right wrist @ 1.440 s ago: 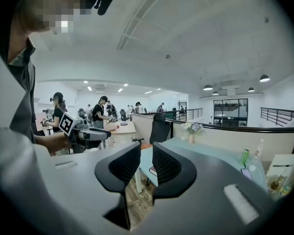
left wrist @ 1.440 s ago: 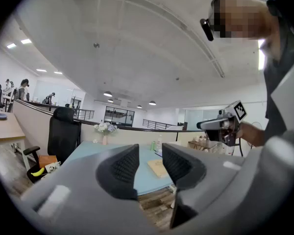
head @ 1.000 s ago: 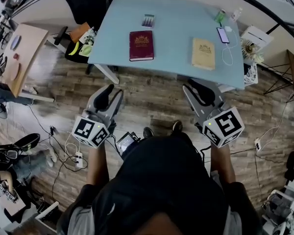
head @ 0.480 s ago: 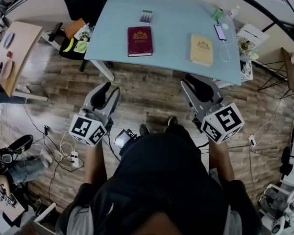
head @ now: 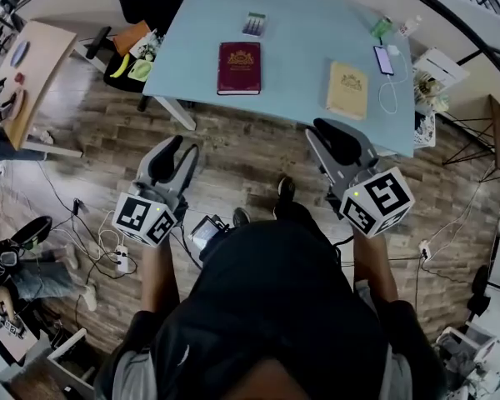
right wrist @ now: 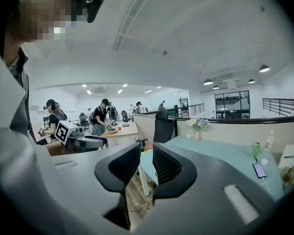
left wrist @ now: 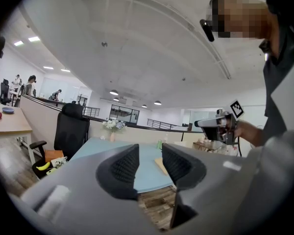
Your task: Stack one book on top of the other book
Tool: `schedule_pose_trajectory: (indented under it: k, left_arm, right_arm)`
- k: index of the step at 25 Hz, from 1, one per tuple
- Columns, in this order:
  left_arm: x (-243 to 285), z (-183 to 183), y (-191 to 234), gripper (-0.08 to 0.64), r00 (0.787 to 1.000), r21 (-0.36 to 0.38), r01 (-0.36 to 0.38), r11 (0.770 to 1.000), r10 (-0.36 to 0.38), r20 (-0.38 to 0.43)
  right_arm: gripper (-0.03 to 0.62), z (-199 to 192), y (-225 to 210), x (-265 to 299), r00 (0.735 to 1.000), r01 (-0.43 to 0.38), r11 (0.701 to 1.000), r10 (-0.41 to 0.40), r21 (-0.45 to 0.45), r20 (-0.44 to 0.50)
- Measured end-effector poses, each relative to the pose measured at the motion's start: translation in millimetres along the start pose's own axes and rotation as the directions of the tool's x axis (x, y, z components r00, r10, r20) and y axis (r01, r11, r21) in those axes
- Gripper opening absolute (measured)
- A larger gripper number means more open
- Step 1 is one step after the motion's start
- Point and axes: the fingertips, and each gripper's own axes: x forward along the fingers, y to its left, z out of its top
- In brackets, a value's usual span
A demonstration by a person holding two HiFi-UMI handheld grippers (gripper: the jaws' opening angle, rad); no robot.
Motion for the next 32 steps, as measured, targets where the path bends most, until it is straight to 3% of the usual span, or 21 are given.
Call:
schedule_pose_trajectory:
  k: [14, 21, 27, 32]
  left_arm:
    - [75, 16, -19, 0.199, 0.987, 0.017, -0.163, 0.987, 0.163, 0.004]
    - [97, 16, -31, 0.199, 0.969, 0.017, -0.246, 0.969, 0.246, -0.011]
    - [114, 15, -44, 0.199, 0.956, 0.026, -0.291, 0.956, 0.292, -0.032]
    - [133, 14, -55, 0.199, 0.959, 0.040, -0.278, 0.960, 0.279, -0.045]
  right_arm:
    - [0.078, 16, -92, 37, 0.982, -0.190, 0.982, 0.190, -0.012, 0.022]
    - [0.078, 14, -126, 46, 0.962, -0.271, 0.963, 0.271, -0.005, 0.026]
    - [0.078, 12, -147, 46, 0.946, -0.323, 0.946, 0.323, 0.009, 0.040]
    - [0.078, 6, -167, 39, 0.946, -0.323, 0.946, 0.321, 0.033, 0.054]
